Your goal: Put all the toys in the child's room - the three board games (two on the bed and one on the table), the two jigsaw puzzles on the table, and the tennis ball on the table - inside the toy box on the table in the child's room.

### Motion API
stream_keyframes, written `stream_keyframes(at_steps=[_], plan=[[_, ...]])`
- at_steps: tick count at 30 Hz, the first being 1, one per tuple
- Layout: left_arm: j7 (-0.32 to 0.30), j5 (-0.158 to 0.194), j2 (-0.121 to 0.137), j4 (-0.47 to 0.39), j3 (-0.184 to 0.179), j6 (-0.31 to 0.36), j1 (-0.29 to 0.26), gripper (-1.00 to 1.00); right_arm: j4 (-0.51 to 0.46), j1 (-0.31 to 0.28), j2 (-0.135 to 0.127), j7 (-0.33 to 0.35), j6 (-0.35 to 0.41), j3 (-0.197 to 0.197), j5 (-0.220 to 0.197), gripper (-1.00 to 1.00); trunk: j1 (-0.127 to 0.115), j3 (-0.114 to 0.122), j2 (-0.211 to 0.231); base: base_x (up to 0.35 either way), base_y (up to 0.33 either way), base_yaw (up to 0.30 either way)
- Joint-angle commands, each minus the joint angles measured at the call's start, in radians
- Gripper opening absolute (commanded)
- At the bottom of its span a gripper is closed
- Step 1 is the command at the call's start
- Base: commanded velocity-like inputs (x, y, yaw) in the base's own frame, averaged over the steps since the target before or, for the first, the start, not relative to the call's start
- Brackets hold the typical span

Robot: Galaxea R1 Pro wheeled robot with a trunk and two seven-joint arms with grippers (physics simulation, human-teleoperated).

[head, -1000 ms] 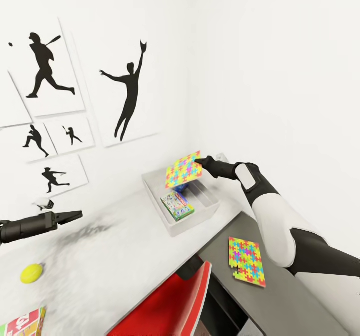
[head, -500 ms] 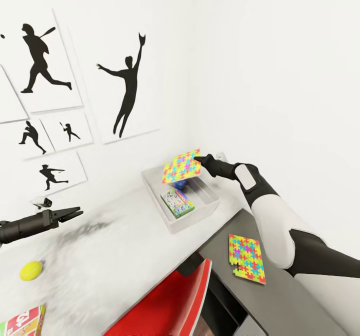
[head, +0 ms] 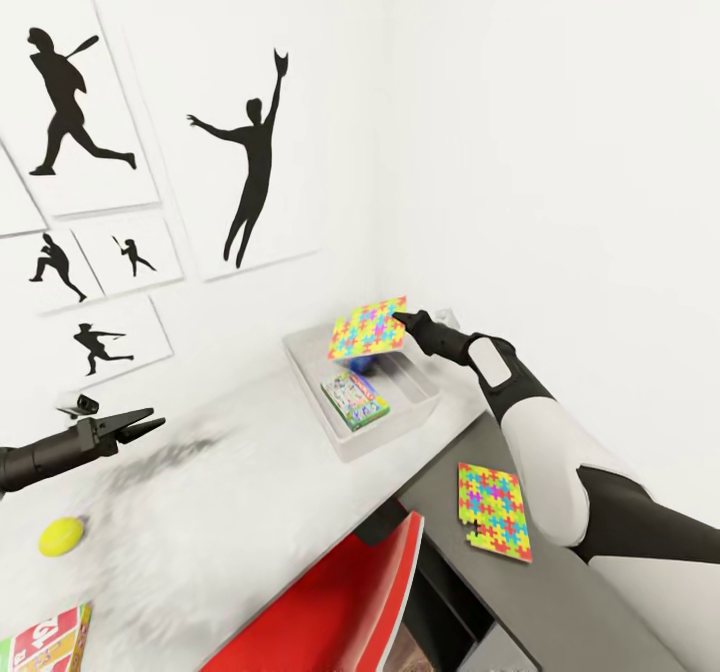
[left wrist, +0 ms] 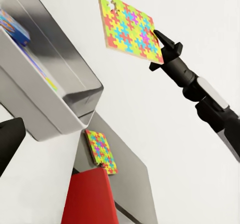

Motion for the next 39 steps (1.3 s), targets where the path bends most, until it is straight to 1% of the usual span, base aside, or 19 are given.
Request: stream_keyframes(at_steps=[1, 8, 9, 11, 14, 20, 24, 29, 31, 35, 39], plan=[[-0.004, 0.0, 0.0, 0.0, 0.0, 0.01, 0.0, 1.0, 0.0, 0.0, 0.001, 0.0, 0.006, -0.008, -0.003, -1.0, 0.001, -0.004, -0.002, 0.0, 0.0, 0.0], [-0.004, 0.001, 0.0, 0.001, -0.001, 0.01, 0.0, 1.0, 0.002, 0.002, 0.005, -0.005, -0.008, -0.007, -0.004, -1.0, 0.001, -0.015, -0.002, 0.0, 0.0, 0.0], [-0.004, 0.001, 0.0, 0.0, -0.001, 0.01, 0.0, 1.0, 0.002, 0.002, 0.008, -0.005, -0.011, -0.007, -0.004, -1.0, 0.001, -0.017, -0.002, 0.0, 0.0, 0.0], [-0.004, 0.001, 0.0, 0.0, -0.001, 0.01, 0.0, 1.0, 0.002, 0.003, 0.026, -0.006, -0.027, -0.007, -0.003, -1.0, 0.001, -0.02, -0.002, 0.0, 0.0, 0.0], [-0.004, 0.0, 0.0, 0.0, -0.001, 0.01, 0.0, 1.0, 0.002, 0.003, 0.039, -0.007, -0.051, -0.008, -0.003, -1.0, 0.001, -0.025, -0.002, 0.0, 0.0, 0.0], [-0.004, -0.003, 0.0, 0.001, 0.001, 0.01, 0.0, 1.0, 0.002, 0.007, 0.047, -0.007, -0.069, -0.007, -0.003, -1.0, 0.001, -0.035, -0.002, 0.0, 0.0, 0.0], [-0.004, -0.004, 0.0, 0.001, 0.001, 0.008, 0.0, 1.0, 0.0, 0.024, 0.055, -0.007, -0.072, -0.007, -0.002, -1.0, 0.001, -0.042, -0.002, 0.0, 0.0, 0.001], [-0.004, -0.005, 0.0, 0.0, 0.001, 0.007, 0.0, 1.0, -0.003, 0.044, 0.058, -0.007, -0.081, -0.009, -0.001, -1.0, 0.001, -0.05, -0.002, 0.0, 0.0, 0.037], [-0.004, -0.006, 0.0, 0.0, 0.001, 0.007, 0.0, 1.0, -0.006, 0.055, 0.058, -0.007, -0.103, -0.008, -0.002, -1.0, 0.001, -0.053, -0.002, 0.0, 0.0, 0.056], [-0.004, -0.006, 0.0, 0.001, 0.001, 0.006, 0.0, 1.0, -0.011, 0.087, 0.059, -0.007, -0.184, -0.008, -0.002, -1.0, 0.001, -0.06, -0.002, 0.0, 0.0, 0.061], [-0.004, -0.006, 0.0, 0.0, 0.001, 0.005, 0.0, 1.0, -0.013, 0.098, 0.061, -0.007, -0.234, -0.008, -0.007, -1.0, 0.001, -0.066, -0.002, 0.0, 0.0, 0.064]])
